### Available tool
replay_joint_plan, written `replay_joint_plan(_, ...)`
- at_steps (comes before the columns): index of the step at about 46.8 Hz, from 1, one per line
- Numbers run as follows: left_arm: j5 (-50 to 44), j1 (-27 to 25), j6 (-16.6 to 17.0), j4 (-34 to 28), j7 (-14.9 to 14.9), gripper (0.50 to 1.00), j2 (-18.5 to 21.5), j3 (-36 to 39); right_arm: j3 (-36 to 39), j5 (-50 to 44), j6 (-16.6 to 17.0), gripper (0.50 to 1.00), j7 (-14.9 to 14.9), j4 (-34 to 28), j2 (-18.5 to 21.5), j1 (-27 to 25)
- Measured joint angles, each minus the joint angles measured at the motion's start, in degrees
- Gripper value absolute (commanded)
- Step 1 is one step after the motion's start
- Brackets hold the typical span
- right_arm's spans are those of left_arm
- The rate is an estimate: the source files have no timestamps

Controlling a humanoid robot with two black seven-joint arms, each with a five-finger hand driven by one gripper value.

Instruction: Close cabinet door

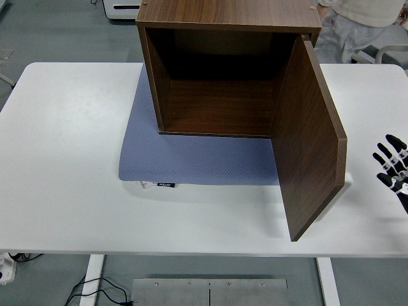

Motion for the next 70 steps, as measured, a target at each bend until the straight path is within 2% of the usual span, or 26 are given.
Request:
replay_joint_plan(11,0.0,0.0,0.0,0.0,0.0,1.000,0.0,0.0,-3.2,-3.6,-0.5,1.000,0.0,2.1,1.4,1.3)
replay_joint_plan(32,0.0,0.0,0.0,0.0,0.0,1.000,0.0,0.0,-6.7,-11.2,-0.6,1.000,0.0,9.7,2.1,1.3)
replay_joint_plan(52,0.0,0.0,0.0,0.0,0.0,1.000,0.0,0.0,-10.0,-12.8,-1.7,1.000,0.0,10.6,5.0,4.1)
replay_joint_plan(70,0.0,0.0,0.0,0.0,0.0,1.000,0.0,0.0,-14.8,-13.8,-4.5,1.000,-1.5,9.8,11.3,10.5)
